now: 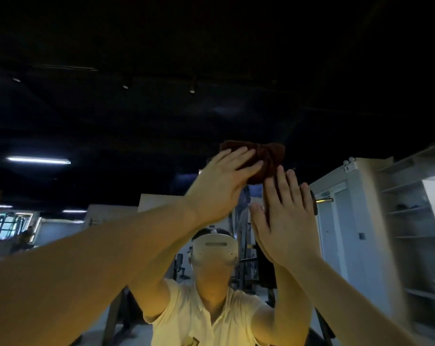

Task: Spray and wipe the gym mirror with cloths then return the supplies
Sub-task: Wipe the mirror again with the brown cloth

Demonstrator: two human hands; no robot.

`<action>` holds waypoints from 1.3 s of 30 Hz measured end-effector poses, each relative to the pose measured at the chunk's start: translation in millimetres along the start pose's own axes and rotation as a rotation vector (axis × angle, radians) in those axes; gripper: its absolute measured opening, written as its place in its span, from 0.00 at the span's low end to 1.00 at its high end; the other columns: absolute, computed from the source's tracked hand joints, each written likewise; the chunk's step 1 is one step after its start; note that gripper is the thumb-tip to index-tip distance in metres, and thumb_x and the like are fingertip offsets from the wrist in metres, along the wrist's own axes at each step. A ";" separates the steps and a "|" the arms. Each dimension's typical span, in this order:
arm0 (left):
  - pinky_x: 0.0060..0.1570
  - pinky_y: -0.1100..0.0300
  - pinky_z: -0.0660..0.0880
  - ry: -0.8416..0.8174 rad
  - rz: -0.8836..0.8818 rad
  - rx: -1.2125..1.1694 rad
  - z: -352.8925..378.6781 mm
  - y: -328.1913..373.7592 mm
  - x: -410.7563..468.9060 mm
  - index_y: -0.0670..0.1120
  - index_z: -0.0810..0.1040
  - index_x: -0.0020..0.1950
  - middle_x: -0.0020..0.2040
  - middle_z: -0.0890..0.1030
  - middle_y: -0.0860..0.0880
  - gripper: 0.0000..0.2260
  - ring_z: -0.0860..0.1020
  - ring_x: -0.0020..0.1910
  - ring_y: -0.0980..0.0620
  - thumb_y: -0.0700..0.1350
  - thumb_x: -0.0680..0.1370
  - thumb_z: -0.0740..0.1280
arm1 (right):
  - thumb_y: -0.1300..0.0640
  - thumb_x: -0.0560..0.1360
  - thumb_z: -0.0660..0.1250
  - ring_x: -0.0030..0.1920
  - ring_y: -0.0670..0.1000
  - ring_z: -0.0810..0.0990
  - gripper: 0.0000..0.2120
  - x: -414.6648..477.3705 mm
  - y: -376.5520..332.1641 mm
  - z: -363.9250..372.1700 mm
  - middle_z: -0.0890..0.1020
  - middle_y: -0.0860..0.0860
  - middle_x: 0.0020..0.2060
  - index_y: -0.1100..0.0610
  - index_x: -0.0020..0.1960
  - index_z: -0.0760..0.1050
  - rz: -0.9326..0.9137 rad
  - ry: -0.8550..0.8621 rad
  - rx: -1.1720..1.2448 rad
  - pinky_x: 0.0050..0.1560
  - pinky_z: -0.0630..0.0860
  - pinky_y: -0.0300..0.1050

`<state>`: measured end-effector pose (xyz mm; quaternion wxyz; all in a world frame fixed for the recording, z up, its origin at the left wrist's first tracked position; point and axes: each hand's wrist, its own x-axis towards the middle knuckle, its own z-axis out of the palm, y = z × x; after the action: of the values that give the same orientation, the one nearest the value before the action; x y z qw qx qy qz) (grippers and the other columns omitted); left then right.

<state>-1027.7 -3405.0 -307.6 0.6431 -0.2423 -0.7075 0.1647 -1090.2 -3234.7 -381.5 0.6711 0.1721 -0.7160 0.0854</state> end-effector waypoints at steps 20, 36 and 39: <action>0.81 0.50 0.48 -0.044 -0.106 0.150 -6.7 -15.7 60.7 0.55 0.61 0.83 0.84 0.60 0.46 0.25 0.57 0.83 0.46 0.48 0.85 0.61 | 0.36 0.84 0.36 0.83 0.56 0.40 0.34 -1.3 -1.3 -0.6 0.45 0.55 0.84 0.54 0.85 0.45 0.016 -0.036 -0.036 0.82 0.47 0.62; 0.80 0.40 0.56 0.132 -0.492 -0.019 18.0 90.7 -92.3 0.49 0.66 0.80 0.81 0.65 0.42 0.29 0.59 0.82 0.42 0.43 0.77 0.62 | 0.45 0.85 0.41 0.83 0.56 0.41 0.30 -2.7 -0.4 -2.2 0.46 0.55 0.84 0.53 0.85 0.43 0.015 -0.050 0.012 0.82 0.47 0.62; 0.81 0.42 0.52 -0.030 -0.297 0.109 10.1 75.1 -104.9 0.50 0.63 0.82 0.82 0.62 0.43 0.30 0.57 0.83 0.43 0.44 0.78 0.62 | 0.46 0.85 0.41 0.84 0.56 0.43 0.30 -5.7 -2.5 -4.4 0.48 0.55 0.84 0.53 0.85 0.45 0.018 -0.041 0.032 0.82 0.49 0.63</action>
<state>-1022.1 -3400.2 -436.8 0.6620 -0.0971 -0.7351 0.1096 -1085.0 -3234.7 -387.1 0.6526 0.1782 -0.7297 0.0992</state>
